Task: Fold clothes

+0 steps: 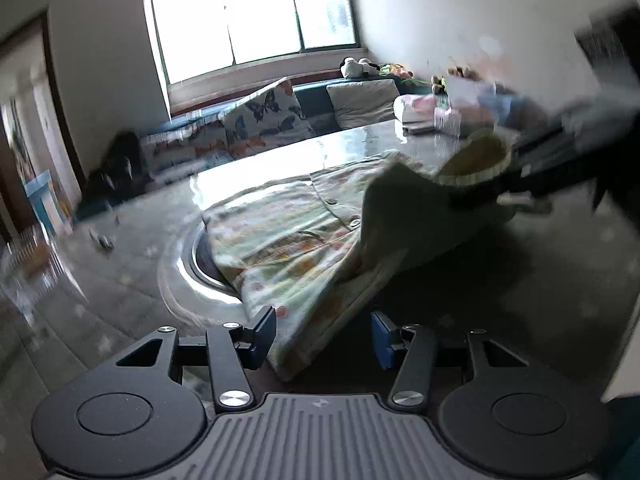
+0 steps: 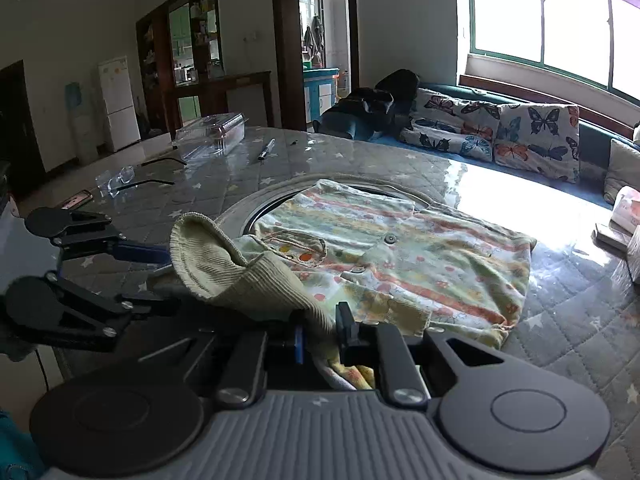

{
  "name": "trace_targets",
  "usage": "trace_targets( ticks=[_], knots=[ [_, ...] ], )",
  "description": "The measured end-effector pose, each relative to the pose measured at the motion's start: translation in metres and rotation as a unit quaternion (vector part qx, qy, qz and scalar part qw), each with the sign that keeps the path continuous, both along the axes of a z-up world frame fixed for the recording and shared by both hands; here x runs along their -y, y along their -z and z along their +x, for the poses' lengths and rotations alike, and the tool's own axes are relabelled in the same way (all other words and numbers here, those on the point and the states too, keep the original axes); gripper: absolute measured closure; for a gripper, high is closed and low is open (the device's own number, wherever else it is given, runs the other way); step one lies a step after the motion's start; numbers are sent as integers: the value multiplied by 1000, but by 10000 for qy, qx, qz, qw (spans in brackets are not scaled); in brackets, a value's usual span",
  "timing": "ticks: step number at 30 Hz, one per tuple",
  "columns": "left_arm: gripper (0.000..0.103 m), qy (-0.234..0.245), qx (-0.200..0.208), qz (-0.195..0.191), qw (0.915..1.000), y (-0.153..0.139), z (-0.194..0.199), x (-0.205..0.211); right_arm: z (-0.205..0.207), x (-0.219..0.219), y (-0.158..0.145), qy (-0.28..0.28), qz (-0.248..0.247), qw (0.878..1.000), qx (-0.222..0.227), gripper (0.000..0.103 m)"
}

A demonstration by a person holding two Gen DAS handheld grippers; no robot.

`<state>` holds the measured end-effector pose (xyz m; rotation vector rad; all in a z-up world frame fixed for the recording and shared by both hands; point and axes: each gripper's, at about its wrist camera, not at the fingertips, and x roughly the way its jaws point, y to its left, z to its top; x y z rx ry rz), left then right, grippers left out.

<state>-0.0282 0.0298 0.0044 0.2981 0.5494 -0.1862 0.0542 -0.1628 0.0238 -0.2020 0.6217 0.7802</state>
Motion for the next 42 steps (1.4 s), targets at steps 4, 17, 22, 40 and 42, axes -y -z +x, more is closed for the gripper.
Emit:
trace_targets(
  ticks=[4, 17, 22, 40, 42],
  knots=[
    [68, 62, 208, 419, 9989, 11, 4, 4, 0, 0, 0, 23, 7, 10000, 16, 89],
    [97, 540, 379, 129, 9977, -13, -40, 3, -37, 23, -13, -246, 75, 9994, 232, 94],
    [97, 795, 359, 11, 9962, -32, -79, 5, -80, 39, -31, -544, 74, 9983, 217, 95],
    [97, 344, 160, -581, 9976, -59, 21, -16, 3, 0, -69, -464, -231, 9979, 384, 95],
    [97, 260, 2, -640, 9976, -57, 45, -21, 26, -10, -66, -422, -308, 9981, 325, 95]
  ],
)
